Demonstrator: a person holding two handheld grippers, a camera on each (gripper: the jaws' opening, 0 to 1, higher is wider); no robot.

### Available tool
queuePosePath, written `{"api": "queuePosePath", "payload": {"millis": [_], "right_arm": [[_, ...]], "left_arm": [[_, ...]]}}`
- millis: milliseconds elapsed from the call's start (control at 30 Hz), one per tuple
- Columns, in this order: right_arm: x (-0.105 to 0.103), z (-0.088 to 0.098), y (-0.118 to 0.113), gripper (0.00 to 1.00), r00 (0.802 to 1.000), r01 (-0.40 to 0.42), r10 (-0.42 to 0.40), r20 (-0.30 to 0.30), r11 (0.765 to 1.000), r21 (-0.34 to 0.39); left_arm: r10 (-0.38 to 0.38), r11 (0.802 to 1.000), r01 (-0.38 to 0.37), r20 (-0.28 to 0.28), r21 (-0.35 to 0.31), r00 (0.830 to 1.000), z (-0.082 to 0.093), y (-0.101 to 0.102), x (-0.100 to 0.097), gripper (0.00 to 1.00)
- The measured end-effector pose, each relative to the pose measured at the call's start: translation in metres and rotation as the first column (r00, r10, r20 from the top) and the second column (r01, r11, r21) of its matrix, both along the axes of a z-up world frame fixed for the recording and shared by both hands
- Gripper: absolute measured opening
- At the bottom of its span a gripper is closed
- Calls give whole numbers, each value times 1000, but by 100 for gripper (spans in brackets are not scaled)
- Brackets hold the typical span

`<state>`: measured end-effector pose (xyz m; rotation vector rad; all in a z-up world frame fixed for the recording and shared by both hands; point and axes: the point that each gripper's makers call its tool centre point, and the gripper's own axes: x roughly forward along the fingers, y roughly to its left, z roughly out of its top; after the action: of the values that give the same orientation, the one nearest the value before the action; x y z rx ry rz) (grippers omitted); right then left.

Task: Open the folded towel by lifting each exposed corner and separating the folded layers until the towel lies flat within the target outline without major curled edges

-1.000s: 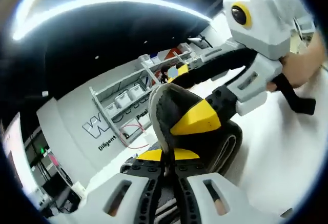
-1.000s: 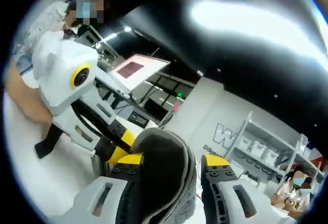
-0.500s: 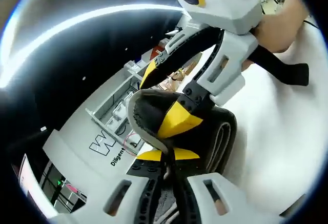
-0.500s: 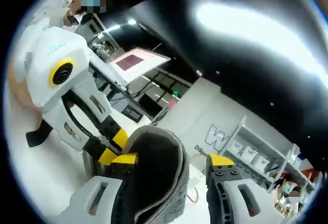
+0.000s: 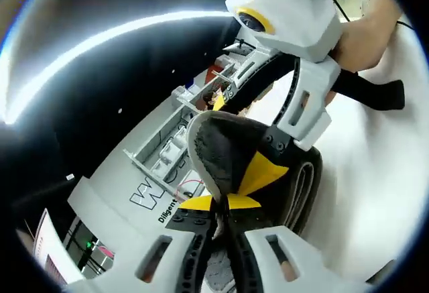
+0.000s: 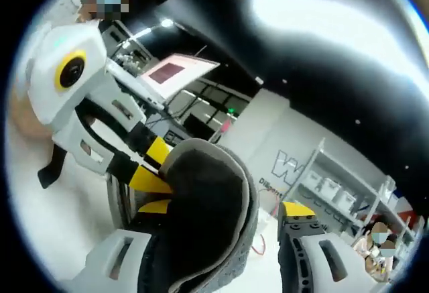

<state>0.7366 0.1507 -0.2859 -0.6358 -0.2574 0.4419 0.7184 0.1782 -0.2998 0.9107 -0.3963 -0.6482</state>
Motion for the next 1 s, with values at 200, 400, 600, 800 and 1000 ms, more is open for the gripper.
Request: {"api": "queuePosePath", "payload": {"millis": [200, 400, 600, 800, 1000], "right_arm": [[-2, 5, 8, 61, 997, -10, 16, 76, 997, -80], [-15, 18, 13, 52, 984, -27, 49, 170, 991, -130], [-26, 15, 22, 52, 977, -34, 74, 201, 980, -196], [-28, 16, 18, 41, 980, -28, 65, 190, 981, -192], [-29, 13, 20, 27, 976, -25, 79, 205, 967, -252]], "left_arm": [[2, 1000, -3, 53, 13, 999, 6, 1, -2, 4], [-15, 1000, 12, 136, 17, 991, 18, -3, -8, 4], [-7, 1000, 6, 129, 6, 992, 19, 0, -7, 4], [0, 1000, -1, 131, 6, 991, 19, 1, -6, 4], [8, 1000, -9, 135, 9, 991, 20, 2, -3, 4]]}}
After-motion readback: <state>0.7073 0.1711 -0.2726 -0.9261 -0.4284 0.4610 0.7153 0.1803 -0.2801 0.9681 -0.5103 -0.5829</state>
